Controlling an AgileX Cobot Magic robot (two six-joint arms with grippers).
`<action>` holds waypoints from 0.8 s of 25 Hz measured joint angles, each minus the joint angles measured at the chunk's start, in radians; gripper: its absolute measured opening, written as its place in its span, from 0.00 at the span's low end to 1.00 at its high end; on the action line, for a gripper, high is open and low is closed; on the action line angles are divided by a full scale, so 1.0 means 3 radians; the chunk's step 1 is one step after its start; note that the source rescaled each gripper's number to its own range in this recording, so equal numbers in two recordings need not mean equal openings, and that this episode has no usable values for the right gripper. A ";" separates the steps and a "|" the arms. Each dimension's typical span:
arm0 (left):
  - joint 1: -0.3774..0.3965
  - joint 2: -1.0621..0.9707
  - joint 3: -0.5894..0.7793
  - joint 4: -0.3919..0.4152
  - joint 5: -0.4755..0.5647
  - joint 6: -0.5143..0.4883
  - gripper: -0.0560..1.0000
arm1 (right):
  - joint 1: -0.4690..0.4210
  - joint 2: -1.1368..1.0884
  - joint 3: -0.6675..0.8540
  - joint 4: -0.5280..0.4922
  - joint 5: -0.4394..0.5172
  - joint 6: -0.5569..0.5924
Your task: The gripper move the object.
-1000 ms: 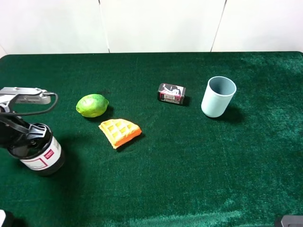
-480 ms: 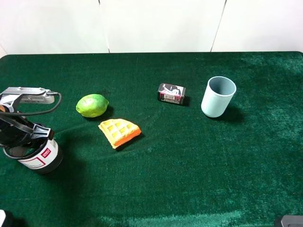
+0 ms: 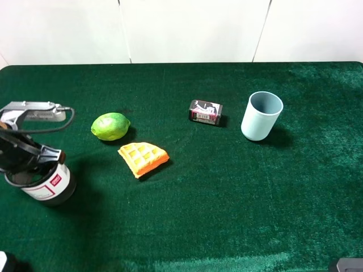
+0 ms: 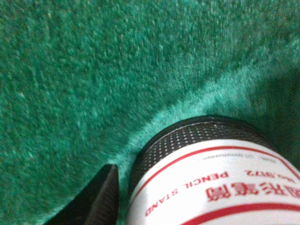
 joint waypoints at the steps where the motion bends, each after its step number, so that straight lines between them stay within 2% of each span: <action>1: 0.0000 0.0000 -0.0061 0.0000 0.0059 0.0000 0.05 | 0.0000 0.0000 0.0000 0.0000 0.0000 0.0000; 11: -0.0051 0.0010 -0.0629 0.0004 0.0699 0.0000 0.05 | 0.0000 0.0000 0.0000 0.0000 0.0000 0.0000; 20: -0.0473 0.0010 -0.1300 0.0004 0.1150 -0.0004 0.05 | 0.0000 0.0000 0.0000 0.0000 0.0000 0.0000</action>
